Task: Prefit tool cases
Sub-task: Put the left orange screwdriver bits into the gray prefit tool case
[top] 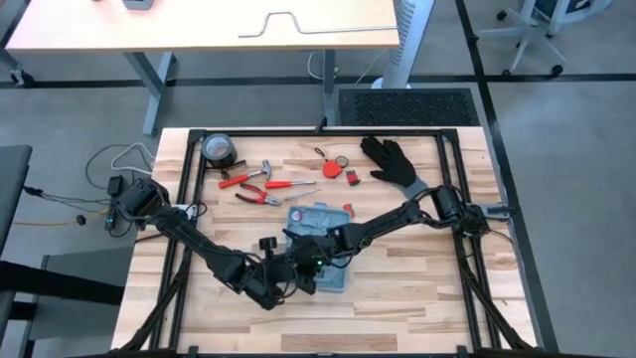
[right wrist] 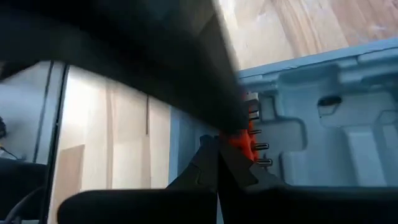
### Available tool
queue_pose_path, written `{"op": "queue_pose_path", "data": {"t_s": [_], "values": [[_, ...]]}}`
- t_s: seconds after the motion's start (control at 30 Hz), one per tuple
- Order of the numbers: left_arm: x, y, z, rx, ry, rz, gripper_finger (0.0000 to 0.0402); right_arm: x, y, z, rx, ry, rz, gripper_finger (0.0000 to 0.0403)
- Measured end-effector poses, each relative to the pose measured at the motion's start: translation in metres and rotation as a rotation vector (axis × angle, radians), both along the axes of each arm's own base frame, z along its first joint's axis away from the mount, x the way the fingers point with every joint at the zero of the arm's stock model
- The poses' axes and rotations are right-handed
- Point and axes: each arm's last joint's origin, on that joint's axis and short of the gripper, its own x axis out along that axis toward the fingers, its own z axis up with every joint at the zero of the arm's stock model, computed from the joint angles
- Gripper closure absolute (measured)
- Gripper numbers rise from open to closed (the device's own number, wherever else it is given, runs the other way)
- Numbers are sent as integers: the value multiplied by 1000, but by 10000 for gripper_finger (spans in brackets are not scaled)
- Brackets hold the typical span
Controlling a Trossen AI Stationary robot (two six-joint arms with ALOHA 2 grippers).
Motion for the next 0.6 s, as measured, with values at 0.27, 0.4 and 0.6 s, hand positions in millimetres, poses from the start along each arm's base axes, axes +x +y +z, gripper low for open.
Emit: {"op": "queue_pose_path", "data": {"t_s": [0.27,0.4,0.6], "values": [[-5,0,-3,-23,59,-5,402,2,-2,2,21,-24,0,403],[-6,-2,-3,-22,72,-32,402,3,-2,2,24,-26,-5,403],[-8,-2,-6,-41,103,-57,401,3,-2,2,25,-28,-5,403]]}}
